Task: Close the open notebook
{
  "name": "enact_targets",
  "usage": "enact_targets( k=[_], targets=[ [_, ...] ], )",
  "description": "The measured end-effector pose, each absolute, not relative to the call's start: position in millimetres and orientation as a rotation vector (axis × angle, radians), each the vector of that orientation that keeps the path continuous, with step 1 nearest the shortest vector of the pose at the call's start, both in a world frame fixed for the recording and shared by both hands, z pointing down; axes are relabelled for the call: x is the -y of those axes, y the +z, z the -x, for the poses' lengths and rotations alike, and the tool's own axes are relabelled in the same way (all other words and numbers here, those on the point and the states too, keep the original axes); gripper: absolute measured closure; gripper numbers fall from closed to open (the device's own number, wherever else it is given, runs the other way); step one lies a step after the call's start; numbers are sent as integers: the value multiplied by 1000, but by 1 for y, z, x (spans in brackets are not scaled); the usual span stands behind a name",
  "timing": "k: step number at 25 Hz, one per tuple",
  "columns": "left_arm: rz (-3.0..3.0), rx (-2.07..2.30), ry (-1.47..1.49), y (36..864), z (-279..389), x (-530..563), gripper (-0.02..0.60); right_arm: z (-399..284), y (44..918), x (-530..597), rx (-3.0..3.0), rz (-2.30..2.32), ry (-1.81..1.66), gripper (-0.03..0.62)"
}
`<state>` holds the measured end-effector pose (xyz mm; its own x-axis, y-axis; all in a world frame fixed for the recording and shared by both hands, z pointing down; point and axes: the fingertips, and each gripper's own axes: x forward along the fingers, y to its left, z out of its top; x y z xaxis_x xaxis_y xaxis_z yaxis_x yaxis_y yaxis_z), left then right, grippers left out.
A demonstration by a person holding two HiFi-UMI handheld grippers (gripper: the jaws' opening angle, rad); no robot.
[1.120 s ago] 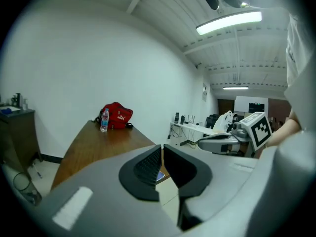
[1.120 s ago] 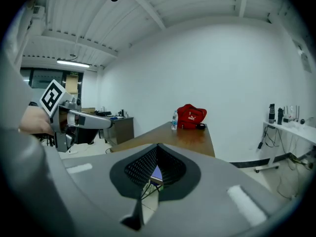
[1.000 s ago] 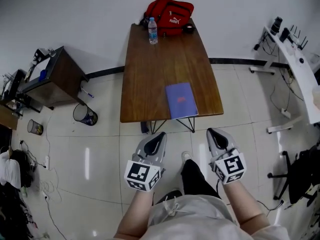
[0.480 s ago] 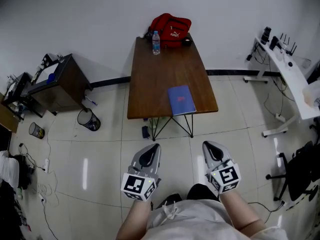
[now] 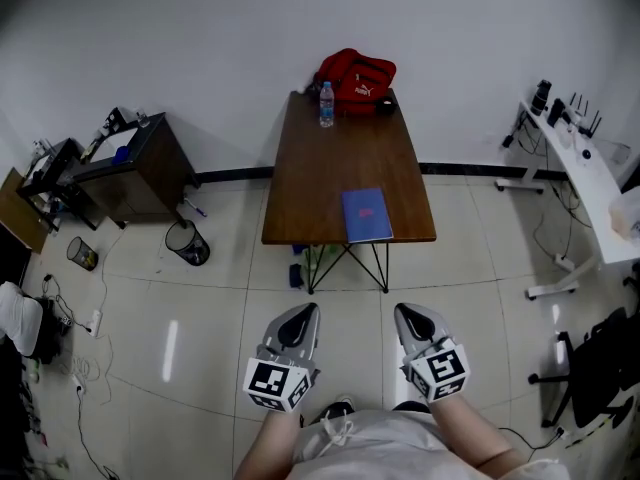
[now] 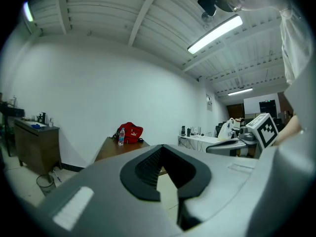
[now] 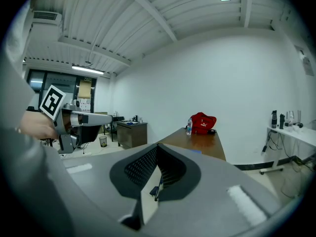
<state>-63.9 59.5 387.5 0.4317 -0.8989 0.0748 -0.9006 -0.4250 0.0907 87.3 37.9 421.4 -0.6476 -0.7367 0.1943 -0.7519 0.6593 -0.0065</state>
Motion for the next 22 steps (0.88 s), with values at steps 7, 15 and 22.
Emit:
enact_targets(
  k=[7,15,22],
  targets=[
    [-2546,1642,3,387,49,-73,575,-98,417,-49,2723,-1173,90,592],
    [-2551,1660,5,386,40,-76,575,-102,415,-56,2756,-1132,58,592],
    [-2583,1721,114,377,37,-76,575,-99,408,-56,2767,-1103,50,592]
  ],
)
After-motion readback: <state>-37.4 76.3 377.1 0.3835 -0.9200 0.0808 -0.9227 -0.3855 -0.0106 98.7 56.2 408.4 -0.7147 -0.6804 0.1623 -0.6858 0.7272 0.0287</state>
